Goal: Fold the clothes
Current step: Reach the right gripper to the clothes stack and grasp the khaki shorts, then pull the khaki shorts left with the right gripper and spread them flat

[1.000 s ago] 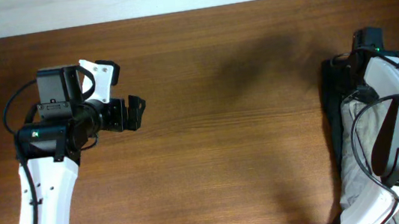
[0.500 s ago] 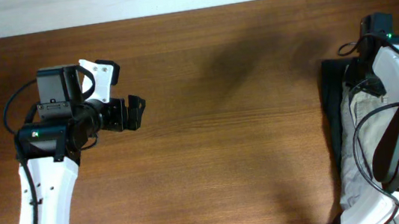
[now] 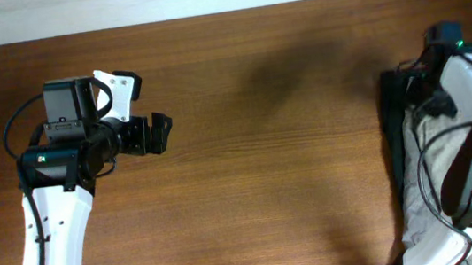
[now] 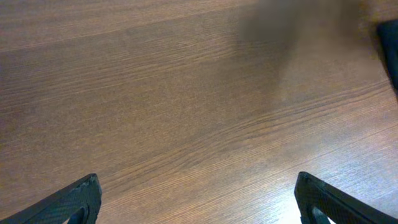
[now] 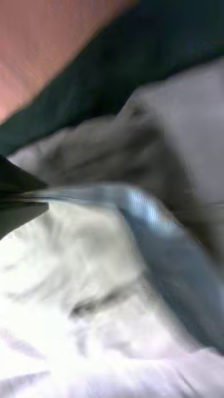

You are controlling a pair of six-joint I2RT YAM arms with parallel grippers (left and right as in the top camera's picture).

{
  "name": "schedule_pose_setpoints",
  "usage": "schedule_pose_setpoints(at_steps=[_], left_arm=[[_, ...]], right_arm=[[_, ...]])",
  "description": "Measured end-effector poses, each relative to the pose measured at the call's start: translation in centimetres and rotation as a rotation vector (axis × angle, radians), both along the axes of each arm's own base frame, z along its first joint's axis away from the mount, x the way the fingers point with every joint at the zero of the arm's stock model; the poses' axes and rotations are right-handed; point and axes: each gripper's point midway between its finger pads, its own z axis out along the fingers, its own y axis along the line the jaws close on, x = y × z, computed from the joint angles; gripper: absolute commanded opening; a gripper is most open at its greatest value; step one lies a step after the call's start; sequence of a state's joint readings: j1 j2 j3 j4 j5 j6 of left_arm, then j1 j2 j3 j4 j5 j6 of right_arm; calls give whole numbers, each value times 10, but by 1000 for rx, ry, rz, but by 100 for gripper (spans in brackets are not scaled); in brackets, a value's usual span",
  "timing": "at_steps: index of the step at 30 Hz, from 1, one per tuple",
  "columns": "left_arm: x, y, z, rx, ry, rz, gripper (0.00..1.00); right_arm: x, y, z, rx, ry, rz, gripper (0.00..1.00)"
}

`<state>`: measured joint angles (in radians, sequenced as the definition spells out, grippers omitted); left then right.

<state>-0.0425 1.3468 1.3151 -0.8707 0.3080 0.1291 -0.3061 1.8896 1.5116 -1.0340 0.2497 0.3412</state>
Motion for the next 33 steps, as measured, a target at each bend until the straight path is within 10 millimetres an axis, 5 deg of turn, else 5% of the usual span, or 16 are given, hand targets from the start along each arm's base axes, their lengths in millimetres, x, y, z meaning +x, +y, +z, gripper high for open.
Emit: schedule_pose_setpoints(at_steps=[4, 6, 8, 9, 11, 12, 13, 14, 16, 18, 22, 25, 29, 30, 31, 33], left_arm=[[2, 0, 5, -4, -9, 7, 90], [8, 6, 25, -5, -60, 22, 92], [13, 13, 49, -7, -119, 43, 93], [14, 23, 71, -5, -174, 70, 94], [12, 40, 103, 0, -256, 115, 95], [7, 56, 129, 8, -322, 161, 95], [0, 69, 144, 17, -359, 200, 95], [-3, 75, 149, 21, -369, 217, 96], [-9, 86, 149, 27, -359, 252, 96], [-11, 96, 146, 31, -348, 281, 97], [-10, 91, 143, 18, -334, 263, 98], [9, 54, 115, -20, -243, 146, 99], [48, -14, 38, -40, -34, -36, 96], [59, -26, 16, -39, 10, -62, 80], [79, -36, -4, -37, 11, -80, 41], [99, -43, -27, -39, 19, -90, 25]], right_arm=[[40, 23, 162, -28, -336, 103, 4], [66, 83, 230, 12, -530, 263, 4], [83, 159, 261, 82, -649, 445, 4], [84, 226, 271, 160, -694, 598, 4], [71, 322, 268, 252, -695, 805, 4], [53, 388, 255, 319, -661, 945, 9], [21, 461, 226, 376, -576, 1105, 40], [2, 497, 207, 404, -521, 1183, 58], [-39, 549, 175, 418, -433, 1307, 68], [-67, 571, 168, 357, -419, 1382, 71], [-17, 509, 203, 188, -532, 1217, 70], [13, 414, 281, 104, -719, 1009, 70], [-8, 322, 349, 65, -864, 833, 71], [-13, 307, 355, 57, -875, 799, 71], [-19, 288, 361, 45, -881, 758, 71], [-24, 268, 358, 27, -852, 714, 71]])
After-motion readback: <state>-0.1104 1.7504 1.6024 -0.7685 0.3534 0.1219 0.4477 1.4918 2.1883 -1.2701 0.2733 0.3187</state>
